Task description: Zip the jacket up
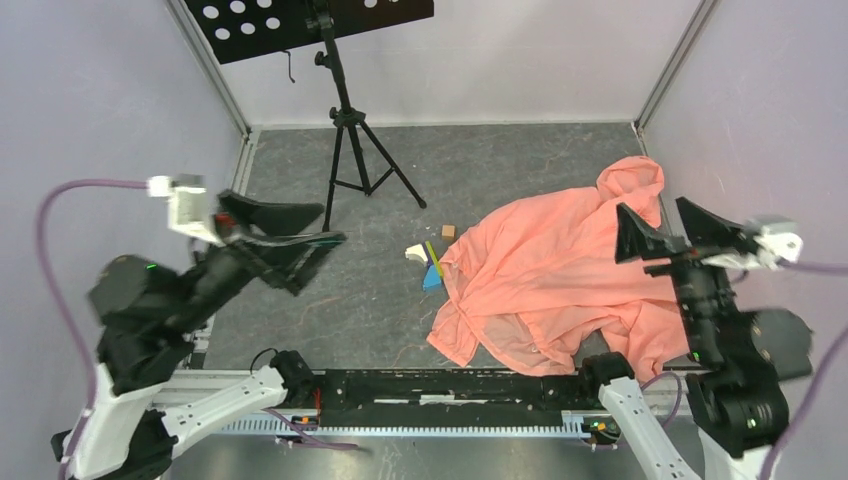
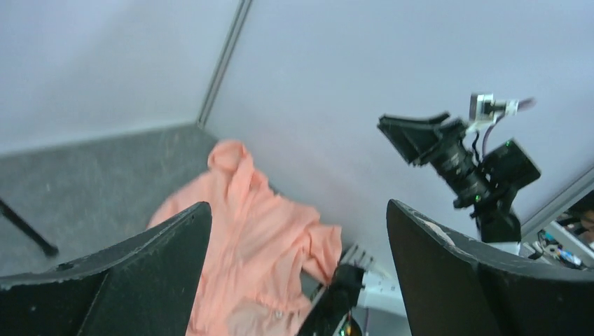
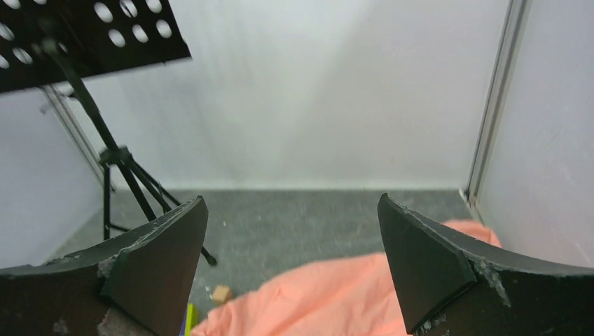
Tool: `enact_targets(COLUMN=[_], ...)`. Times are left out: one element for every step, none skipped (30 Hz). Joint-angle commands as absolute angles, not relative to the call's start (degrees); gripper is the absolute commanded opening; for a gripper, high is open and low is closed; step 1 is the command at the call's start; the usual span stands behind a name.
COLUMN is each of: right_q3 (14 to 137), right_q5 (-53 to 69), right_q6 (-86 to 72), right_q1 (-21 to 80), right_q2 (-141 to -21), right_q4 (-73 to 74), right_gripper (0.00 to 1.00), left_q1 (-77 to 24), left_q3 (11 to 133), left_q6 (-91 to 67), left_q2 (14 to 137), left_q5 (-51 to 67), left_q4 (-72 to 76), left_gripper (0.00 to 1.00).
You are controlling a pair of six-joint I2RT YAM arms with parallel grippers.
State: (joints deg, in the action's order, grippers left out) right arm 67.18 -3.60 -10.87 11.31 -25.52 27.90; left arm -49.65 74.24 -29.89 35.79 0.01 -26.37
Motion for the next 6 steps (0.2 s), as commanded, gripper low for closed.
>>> enact_targets(right_q3=[71.20,71.17,71.05,71.29,71.47,71.18], right_q5=[-3.93,-3.66,-4.17,-4.15,-3.97,-3.87], right_q6=[-10.36,-9.59,-9.47,-8.93,-8.41,-8.10], right_q1=[11.39,11.42,11.40,11.37,11.41,11.42], right_q2=[-23.61,-22.71,-21.93,-21.57,-21.37,-21.14], right_q4=[29.94,29.13,28.69,28.49,28.43,28.10], right_gripper=[0.98,0.98,0.98,0.98,0.98,0.98], left_q1=[-49.90,-49.86,-49.91,-49.92,-49.92,-49.87], left_q3=[81.77,82.45,82.84,82.95,82.89,82.89], left_q6=[-20.08,-19.27,-18.55,-18.07,-17.58,-17.20], left_q2=[34.98,34.54,33.97,33.43,33.08,32.76], left_q5=[-2.80,-3.44,-4.01,-4.40,-4.76,-5.07], left_q4=[-33.14,-32.82,-32.50,-31.98,-31.54,-31.09], left_gripper=[1.00,1.00,1.00,1.00,1.00,1.00])
